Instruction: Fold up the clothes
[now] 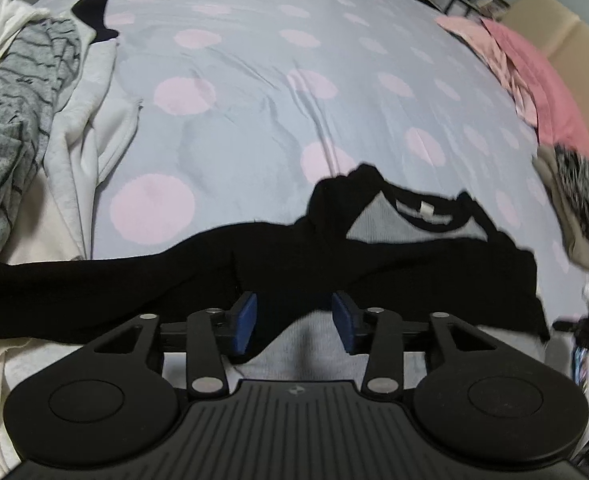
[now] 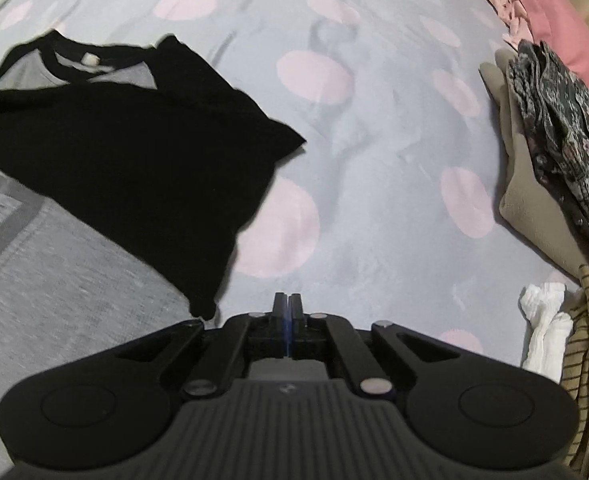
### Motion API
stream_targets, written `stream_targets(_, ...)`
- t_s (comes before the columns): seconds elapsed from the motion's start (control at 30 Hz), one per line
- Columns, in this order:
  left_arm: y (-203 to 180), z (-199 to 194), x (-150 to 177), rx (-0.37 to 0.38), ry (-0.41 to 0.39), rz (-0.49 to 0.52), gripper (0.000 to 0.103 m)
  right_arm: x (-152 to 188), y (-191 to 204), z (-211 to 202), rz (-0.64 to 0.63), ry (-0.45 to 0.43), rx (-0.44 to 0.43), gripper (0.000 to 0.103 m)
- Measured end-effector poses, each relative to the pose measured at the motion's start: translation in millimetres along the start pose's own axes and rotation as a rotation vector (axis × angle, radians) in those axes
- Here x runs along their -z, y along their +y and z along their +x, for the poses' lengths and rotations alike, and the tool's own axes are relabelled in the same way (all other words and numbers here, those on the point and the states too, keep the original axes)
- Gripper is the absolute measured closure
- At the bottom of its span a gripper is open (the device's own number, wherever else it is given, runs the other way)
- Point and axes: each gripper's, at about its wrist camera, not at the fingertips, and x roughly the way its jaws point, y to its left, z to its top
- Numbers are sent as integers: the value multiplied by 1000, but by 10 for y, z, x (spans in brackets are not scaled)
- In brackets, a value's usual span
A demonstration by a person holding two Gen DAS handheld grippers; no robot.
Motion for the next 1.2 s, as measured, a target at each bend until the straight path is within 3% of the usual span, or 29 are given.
stream_targets(0.1, -11, 56, 34, -19, -2, 27, 63, 17, 90, -118, -55, -34, -53, 97)
stream_targets(0.13, 2, 78, 38, -22, -9, 22, 63, 23, 129, -153, -76, -45, -70, 91)
stream_targets(0.2, 25, 139, 26, -21, -14, 11, 72, 25, 223, -193, -113, -55, -95, 83)
stream_targets(0.27, 35, 199, 7, -23, -15, 10, 89, 22, 257, -187, -128, -56, -96, 82)
stream_targets(0.37, 25, 223, -27, -34, -51, 29, 103, 18, 308, -180, -149, -57, -98, 81)
stream_targets(0.57, -2, 17, -132, -88, -237, 35, 103, 6, 342, -175, -164, -60, -102, 81)
stream_targets(0.63, 10, -3, -176, -112, -249, 20, 103, 6, 324, -180, -154, -61, -102, 81)
stream_targets(0.7, 67, 48, -217, -85, -191, -22, 103, 9, 319, -180, -153, -61, -101, 80)
stream_targets(0.83, 111, 199, -182, -97, -109, -31, 72, 18, 321, -179, -154, -62, -105, 77)
stream_targets(0.93, 121, 290, -138, -107, -79, -26, 72, 10, 329, -179, -155, -65, -106, 76)
stream_targets(1.0, 121, 330, -113, -101, -72, -24, 85, 1, 340, -175, -157, -66, -105, 76)
stream_targets(1.03, 116, 332, -117, -97, -76, -24, 97, -3, 345, -170, -158, -66, -105, 76)
stream_targets(1.2, 83, 127, -214, -108, -236, -40, 100, -21, 360, -155, -163, -64, -100, 76)
